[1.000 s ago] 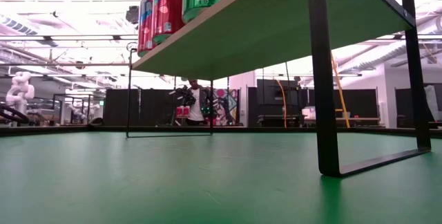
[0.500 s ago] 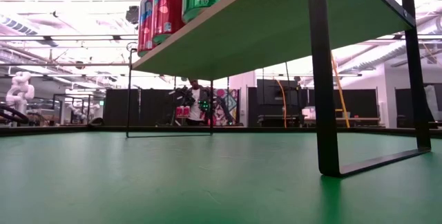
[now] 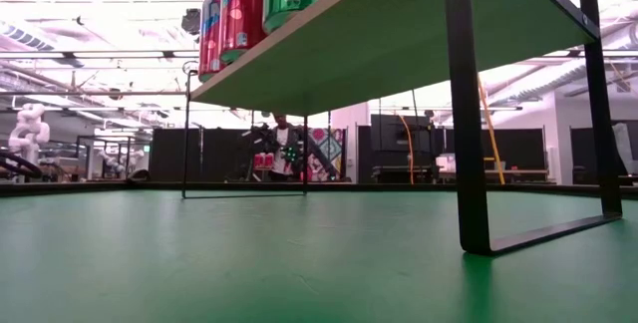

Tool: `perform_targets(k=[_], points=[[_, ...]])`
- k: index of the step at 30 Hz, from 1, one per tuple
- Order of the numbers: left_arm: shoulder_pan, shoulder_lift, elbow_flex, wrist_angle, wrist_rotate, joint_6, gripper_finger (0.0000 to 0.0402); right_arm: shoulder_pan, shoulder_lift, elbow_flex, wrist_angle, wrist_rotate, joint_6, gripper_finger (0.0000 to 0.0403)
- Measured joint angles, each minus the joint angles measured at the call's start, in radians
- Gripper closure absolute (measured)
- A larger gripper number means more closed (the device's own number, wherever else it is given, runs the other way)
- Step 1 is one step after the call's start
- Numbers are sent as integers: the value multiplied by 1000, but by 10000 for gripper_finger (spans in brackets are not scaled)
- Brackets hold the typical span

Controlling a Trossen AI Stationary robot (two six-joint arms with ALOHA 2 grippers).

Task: Place canned beverage on shelf
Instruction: Put the blue soda can on the shelf

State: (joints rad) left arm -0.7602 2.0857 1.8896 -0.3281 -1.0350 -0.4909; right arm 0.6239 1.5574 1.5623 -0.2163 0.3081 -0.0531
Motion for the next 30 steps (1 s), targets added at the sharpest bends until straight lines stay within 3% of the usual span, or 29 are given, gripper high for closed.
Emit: perform_targets(k=[7, 12, 19, 30], points=[[-63, -38, 0, -32, -1, 3, 2, -1, 0, -1, 2, -86, 1, 172], [-108, -83, 0, -81, -95, 10, 2, -1, 0, -6, 2, -96, -29, 174], [-158, -143, 0, -82, -201, 141, 2, -26, 0, -100, 139, -101, -70, 171], [-132, -215, 1, -82, -190, 315, 2, -65, -45, -211, 201, -128, -91, 171]])
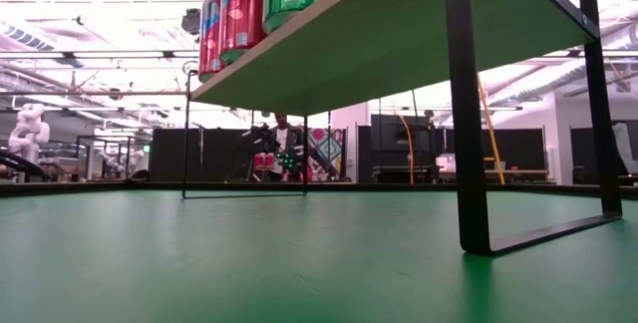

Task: Place canned beverage on shelf
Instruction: Put the blue soda can on the shelf

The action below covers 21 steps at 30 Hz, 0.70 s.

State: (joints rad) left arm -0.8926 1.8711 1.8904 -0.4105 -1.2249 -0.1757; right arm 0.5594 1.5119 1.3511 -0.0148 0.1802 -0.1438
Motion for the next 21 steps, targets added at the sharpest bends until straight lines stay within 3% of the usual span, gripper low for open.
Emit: perform_targets(k=[5, 10, 15, 21], points=[[4, -1, 0, -5, 9, 6, 2, -10, -105, -75, 27, -55, -1, 169], [8, -1, 0, -19, 10, -2, 2, -32, -205, -229, 195, -183, -24, 169], [25, -1, 0, -19, 20, -2, 2, -65, -255, -362, 373, -181, -21, 168], [46, -1, 0, -21, 25, -3, 2, -116, -222, -372, 385, -187, 10, 167]])
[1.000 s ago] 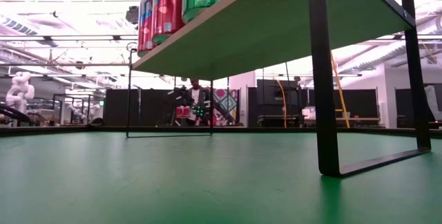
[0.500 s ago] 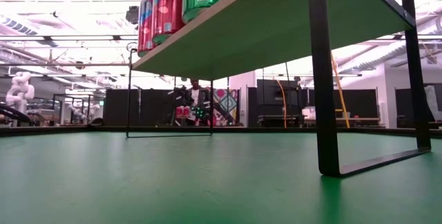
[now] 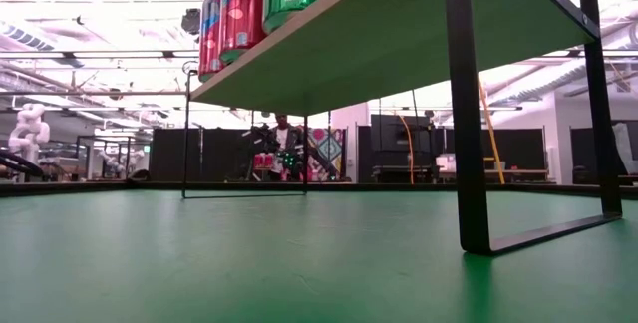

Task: Place canned beverage on shelf
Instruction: Put the blue soda can on the shelf

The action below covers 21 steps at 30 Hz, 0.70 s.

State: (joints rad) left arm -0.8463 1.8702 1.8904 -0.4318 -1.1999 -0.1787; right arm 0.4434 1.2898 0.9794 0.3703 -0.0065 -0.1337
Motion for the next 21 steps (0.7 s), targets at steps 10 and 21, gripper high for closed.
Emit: perform_targets(k=[10, 21], points=[[13, 0, 0, -98, 2, -99, 2, -56, 35, 0, -20, -78, 33, 166], [16, 0, 0, -109, 2, -112, 2, -56, 69, 0, -11, -74, 35, 166]])
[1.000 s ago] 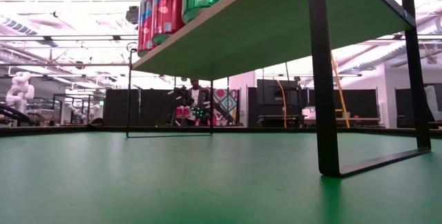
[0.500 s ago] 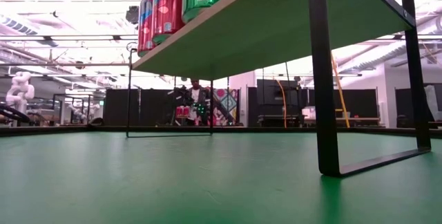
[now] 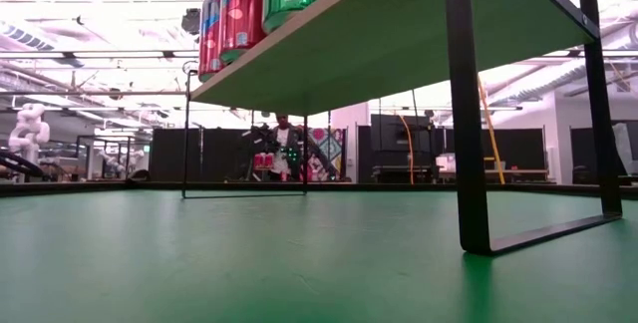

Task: Place canned beverage on shelf
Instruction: Put the blue soda can on the shelf

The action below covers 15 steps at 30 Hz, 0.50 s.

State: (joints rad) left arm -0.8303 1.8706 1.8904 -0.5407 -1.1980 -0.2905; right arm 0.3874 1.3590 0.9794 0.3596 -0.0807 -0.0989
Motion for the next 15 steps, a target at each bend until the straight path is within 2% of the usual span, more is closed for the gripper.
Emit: perform_targets(k=[15], points=[[0, 0, 0, 0, 0, 4, 2, 0, 27, 10, -31, 6, 34, 166]])
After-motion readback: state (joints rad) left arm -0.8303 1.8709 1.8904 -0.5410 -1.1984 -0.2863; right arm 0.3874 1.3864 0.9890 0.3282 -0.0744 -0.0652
